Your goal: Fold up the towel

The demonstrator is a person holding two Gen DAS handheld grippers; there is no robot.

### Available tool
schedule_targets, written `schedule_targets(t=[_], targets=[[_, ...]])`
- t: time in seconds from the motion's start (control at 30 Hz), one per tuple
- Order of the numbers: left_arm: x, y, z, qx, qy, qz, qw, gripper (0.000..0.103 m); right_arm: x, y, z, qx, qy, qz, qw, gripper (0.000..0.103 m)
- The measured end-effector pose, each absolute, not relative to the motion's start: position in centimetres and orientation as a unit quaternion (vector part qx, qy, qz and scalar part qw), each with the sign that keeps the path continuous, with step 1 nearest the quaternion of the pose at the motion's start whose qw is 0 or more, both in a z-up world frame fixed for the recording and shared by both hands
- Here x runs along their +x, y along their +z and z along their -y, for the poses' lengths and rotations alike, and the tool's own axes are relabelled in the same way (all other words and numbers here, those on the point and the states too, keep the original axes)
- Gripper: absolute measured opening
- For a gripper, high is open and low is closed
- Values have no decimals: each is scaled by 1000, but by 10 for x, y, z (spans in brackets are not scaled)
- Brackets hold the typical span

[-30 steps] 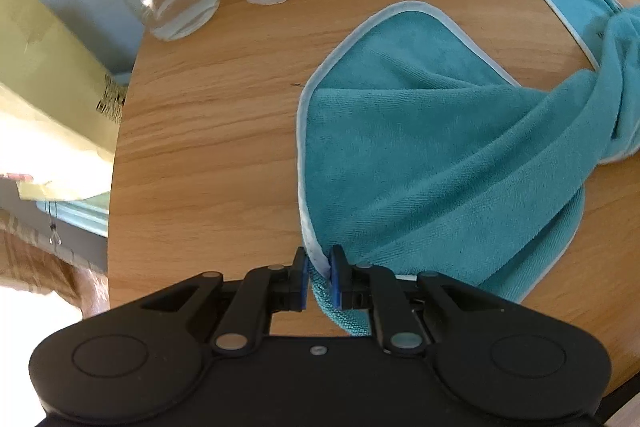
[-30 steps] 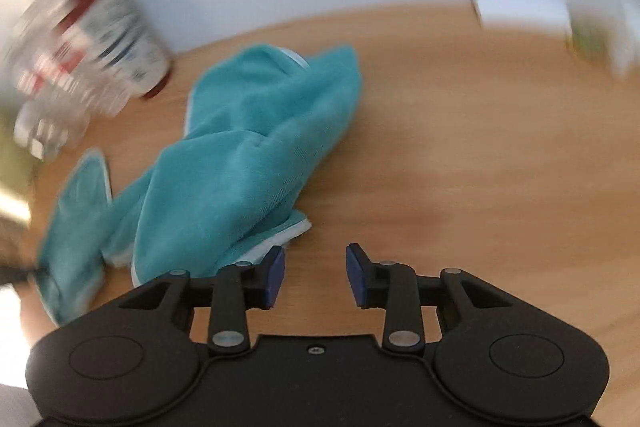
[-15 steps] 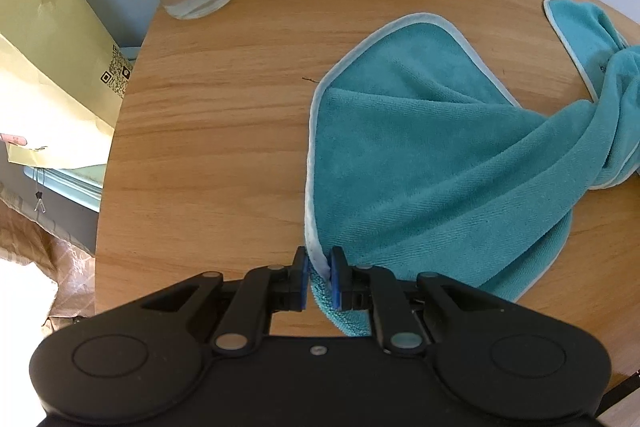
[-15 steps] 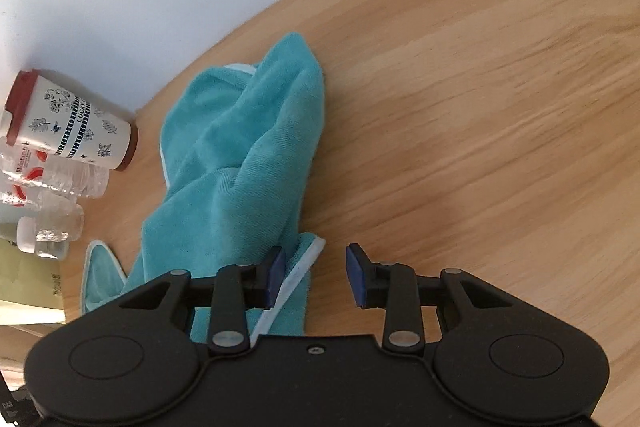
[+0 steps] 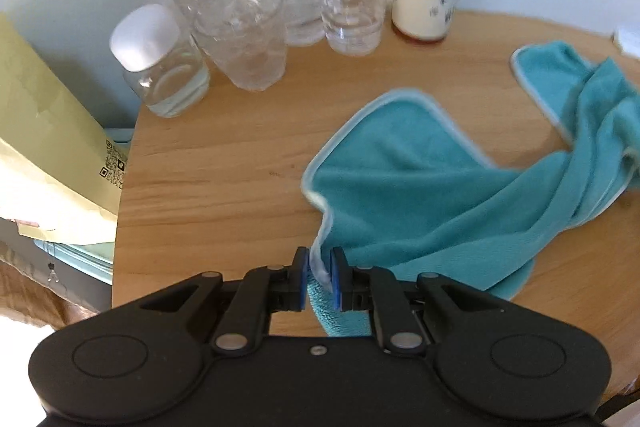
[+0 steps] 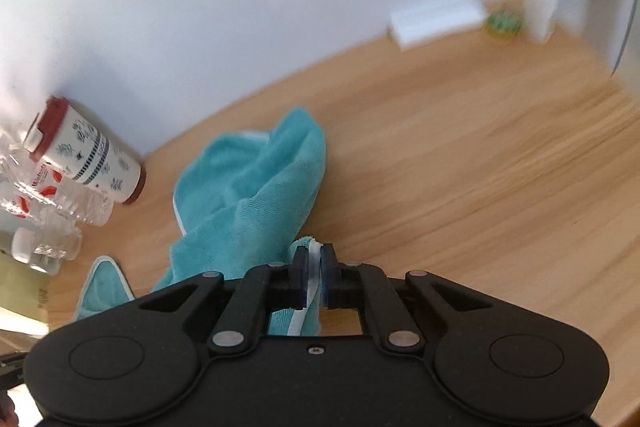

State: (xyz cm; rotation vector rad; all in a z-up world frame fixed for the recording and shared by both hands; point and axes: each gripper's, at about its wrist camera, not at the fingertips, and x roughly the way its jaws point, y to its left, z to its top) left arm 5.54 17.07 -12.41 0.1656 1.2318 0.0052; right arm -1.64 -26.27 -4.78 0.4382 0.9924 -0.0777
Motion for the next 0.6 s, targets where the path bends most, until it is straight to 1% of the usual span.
schedule_targets(t=[0.2,0.37,0.4,0.47,0.5,0.57,0.6], targets=[[55,-146,-167,90,-10,-597,797,11,-65,-39,247,103,-108,-451,880,6],[53,-158,-161,115,-19,-609,784,11,-92,-71,242,88,-104,-516,846,6],[53,-159,-161,120,-19,-610,783,11,-94,-78,241,88,-101,-526,840,9],[53,-161,-159,129,-21,-611,780,11,-97,-88,240,73,-92,-543,831,10],[53,-162,-158,133,-21,-612,779,11,-97,-89,241,61,-87,-547,831,12],[55,-161,-160,132,-22,-613,778,11,-94,-85,250,42,-76,-541,836,23],[57,-159,-162,129,-21,-614,779,11,-93,-78,260,45,-71,-531,843,33]])
